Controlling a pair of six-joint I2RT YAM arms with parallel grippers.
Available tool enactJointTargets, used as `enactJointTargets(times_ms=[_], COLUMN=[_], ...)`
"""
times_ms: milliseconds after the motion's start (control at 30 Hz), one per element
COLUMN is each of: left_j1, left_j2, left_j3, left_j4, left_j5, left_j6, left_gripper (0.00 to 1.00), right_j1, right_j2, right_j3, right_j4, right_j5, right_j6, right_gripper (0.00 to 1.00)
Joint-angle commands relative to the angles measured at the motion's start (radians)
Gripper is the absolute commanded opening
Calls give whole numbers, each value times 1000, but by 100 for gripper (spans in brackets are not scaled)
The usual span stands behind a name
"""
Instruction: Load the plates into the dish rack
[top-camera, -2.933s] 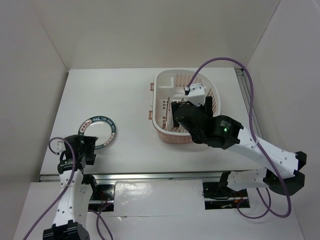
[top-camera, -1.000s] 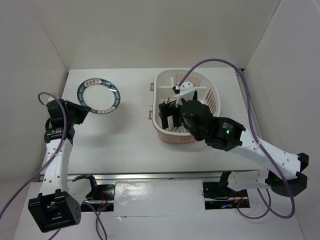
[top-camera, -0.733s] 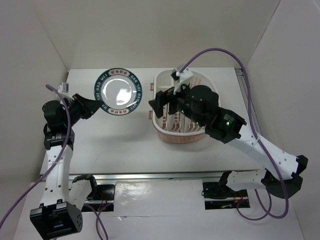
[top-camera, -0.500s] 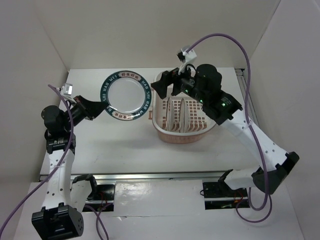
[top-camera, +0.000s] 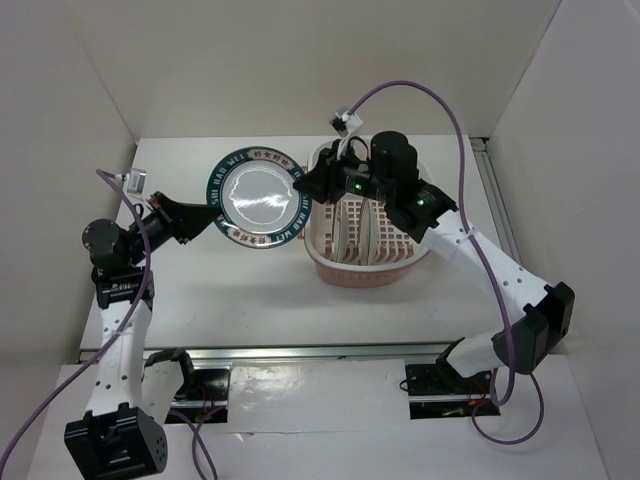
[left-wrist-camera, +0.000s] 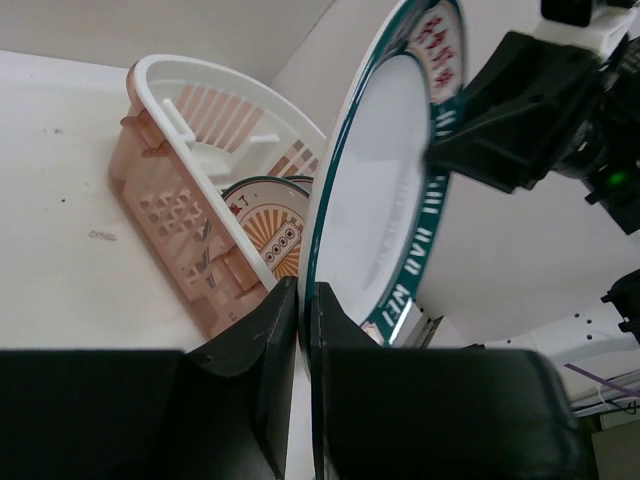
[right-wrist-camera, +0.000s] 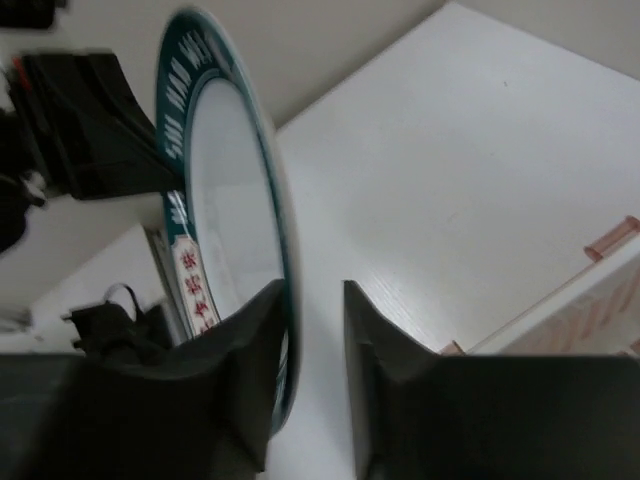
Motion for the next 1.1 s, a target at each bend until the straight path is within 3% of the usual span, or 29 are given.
enactJointTargets(times_ms=[0, 67, 233, 300, 333, 367, 400, 433, 467, 500, 600, 633, 767, 967, 1067], left_j1=[1, 10, 20, 20, 20, 20, 30, 30, 43, 43, 43, 43, 43, 43, 43], left_j2=[7, 7, 16, 25, 25, 25, 25, 16, 16, 5, -7, -7, 5, 50, 59], left_j3=[4, -14, -24, -14, -5, 4, 19, 19, 32, 54, 114, 125, 138, 138, 128], left_j4=[158, 180, 212, 194, 163, 88, 51, 19, -13, -56, -283, -373, -458, -458, -448], left_j5=[22, 22, 22, 22, 22, 9, -9, -18, -40, -60, -170, -196, -253, -230, -209], left_j6=[-51, -71, -98, -98, -89, -53, -34, -20, -5, 42, 154, 173, 201, 182, 173], left_gripper=[0, 0, 0, 1, 17, 41, 76, 100, 100, 100, 100, 100, 100, 100, 100], right_j1=[-7, -7, 14, 37, 46, 66, 77, 89, 112, 123, 152, 168, 189, 180, 171], right_j2=[5, 5, 5, 5, 5, -10, -19, -30, -49, -58, -108, -121, -174, -198, -198], right_j3=[-41, -41, -41, -30, -30, -12, 2, 45, 75, 103, 177, 189, 202, 205, 205], right_j4=[103, 104, 104, 91, 81, 49, 21, -13, -55, -139, -269, -300, -469, -648, -795], right_j5=[-35, -35, -35, 11, 33, 120, 192, 273, 365, 581, 927, 1009, 1364, 1607, 1688], right_j6=[56, 81, 108, 119, 119, 119, 110, 99, 84, 72, 38, 27, 15, 73, 183], right_gripper=[23, 23, 0, 0, 0, 0, 0, 0, 0, 0, 0, 0, 0, 0, 0])
